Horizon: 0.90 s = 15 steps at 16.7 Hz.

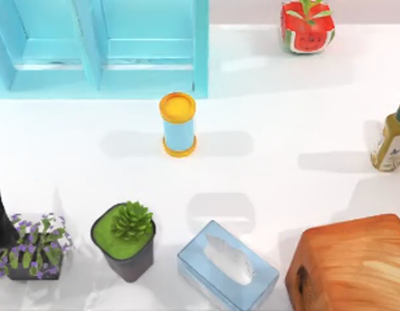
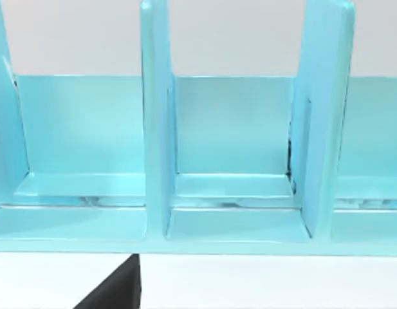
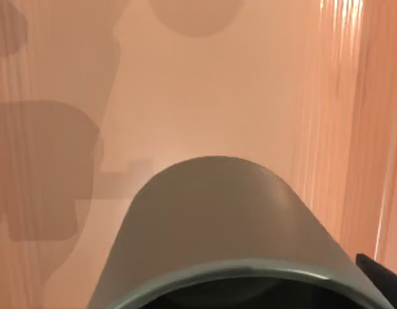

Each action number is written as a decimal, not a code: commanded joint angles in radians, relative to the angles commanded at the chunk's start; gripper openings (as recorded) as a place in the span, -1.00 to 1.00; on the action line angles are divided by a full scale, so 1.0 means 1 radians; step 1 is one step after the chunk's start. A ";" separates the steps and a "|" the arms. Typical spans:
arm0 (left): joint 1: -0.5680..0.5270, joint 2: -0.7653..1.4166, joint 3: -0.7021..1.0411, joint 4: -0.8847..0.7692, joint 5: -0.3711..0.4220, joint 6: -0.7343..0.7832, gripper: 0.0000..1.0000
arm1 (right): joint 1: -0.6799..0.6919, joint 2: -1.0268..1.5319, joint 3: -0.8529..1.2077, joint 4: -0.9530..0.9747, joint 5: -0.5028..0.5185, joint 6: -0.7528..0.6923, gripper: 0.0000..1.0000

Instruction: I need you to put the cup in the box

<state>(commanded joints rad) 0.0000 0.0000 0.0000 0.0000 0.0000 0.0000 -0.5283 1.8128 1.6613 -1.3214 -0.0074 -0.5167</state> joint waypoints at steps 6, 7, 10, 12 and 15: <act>0.000 0.000 0.000 0.000 0.000 0.000 1.00 | 0.014 0.001 -0.171 0.173 0.002 0.017 -1.00; 0.000 0.000 0.000 0.000 0.000 0.000 1.00 | 0.016 0.002 -0.203 0.206 0.004 0.020 -1.00; 0.000 0.000 0.000 0.000 0.000 0.000 1.00 | 0.021 0.004 -0.245 0.249 0.003 0.023 -1.00; 0.000 0.000 0.000 0.000 0.000 0.000 1.00 | 0.021 0.004 -0.245 0.249 0.003 0.023 -1.00; 0.000 0.000 0.000 0.000 0.000 0.000 1.00 | 0.021 0.004 -0.245 0.249 0.003 0.023 -0.70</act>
<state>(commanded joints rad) 0.0000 0.0000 0.0000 0.0000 0.0000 0.0000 -0.5073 1.8167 1.4165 -1.0727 -0.0045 -0.4936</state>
